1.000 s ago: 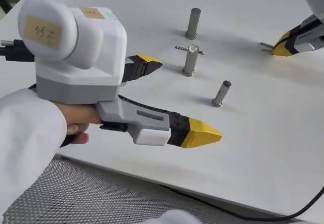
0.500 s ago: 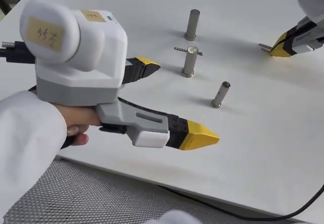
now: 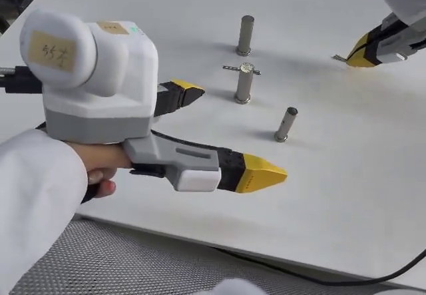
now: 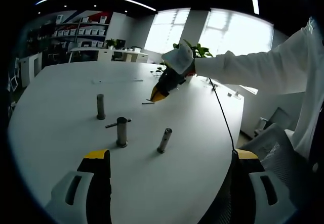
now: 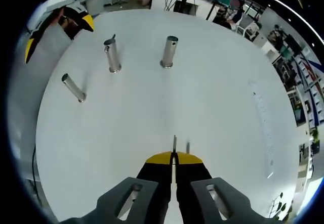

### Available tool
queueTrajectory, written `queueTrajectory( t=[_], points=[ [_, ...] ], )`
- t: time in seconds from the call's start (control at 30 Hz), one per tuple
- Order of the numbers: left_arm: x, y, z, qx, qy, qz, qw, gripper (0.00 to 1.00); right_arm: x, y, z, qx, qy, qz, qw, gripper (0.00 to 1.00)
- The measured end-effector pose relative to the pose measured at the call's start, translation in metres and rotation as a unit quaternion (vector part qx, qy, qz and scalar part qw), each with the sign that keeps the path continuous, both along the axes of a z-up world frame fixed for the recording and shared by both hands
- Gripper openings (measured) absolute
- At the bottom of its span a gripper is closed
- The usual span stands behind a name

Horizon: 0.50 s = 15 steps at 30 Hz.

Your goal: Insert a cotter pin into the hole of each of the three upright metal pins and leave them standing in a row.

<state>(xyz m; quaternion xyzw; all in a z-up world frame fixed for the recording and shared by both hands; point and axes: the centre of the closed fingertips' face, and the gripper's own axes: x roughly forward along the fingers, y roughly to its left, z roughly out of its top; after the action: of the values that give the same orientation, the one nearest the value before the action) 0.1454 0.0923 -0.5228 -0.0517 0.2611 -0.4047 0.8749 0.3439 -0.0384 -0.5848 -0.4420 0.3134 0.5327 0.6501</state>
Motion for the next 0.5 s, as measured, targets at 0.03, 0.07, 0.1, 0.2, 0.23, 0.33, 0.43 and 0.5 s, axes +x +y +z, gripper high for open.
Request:
queueTrajectory(
  t=[0.03,0.07,0.1,0.2,0.23,0.33,0.43,0.5],
  points=[
    [0.003,0.002,0.001,-0.002,-0.001,0.005,1.0,0.99,-0.002,0.003,0.006,0.009,-0.008,0.003,0.9999,0.0],
    [0.005,0.003,0.002,-0.005,-0.001,0.009,0.9999,0.99,-0.009,0.006,0.012,0.016,-0.013,0.005,0.9998,0.0],
    [0.007,0.003,0.003,-0.009,-0.001,0.013,0.9999,0.99,-0.012,0.009,0.016,0.025,-0.017,0.006,0.9995,0.0],
    [0.012,0.002,0.01,-0.026,0.0,0.019,0.9995,0.98,-0.019,0.017,0.033,0.053,-0.035,0.013,0.9979,0.0],
    [0.013,0.003,0.012,-0.03,0.002,0.02,0.9994,0.93,-0.021,0.02,0.038,0.061,-0.042,0.015,0.9972,0.0],
    [0.017,0.003,0.011,-0.046,0.026,0.028,0.9982,0.85,-0.042,0.027,0.055,0.081,-0.062,0.024,0.9945,0.0],
    [0.022,0.002,0.014,-0.044,0.019,0.028,0.9985,0.84,-0.058,0.034,0.068,0.101,-0.076,0.03,0.9915,0.0],
    [0.025,-0.002,0.019,-0.048,0.017,0.024,0.9984,0.82,-0.067,0.04,0.076,0.116,-0.091,0.035,0.9884,0.0]
  ],
)
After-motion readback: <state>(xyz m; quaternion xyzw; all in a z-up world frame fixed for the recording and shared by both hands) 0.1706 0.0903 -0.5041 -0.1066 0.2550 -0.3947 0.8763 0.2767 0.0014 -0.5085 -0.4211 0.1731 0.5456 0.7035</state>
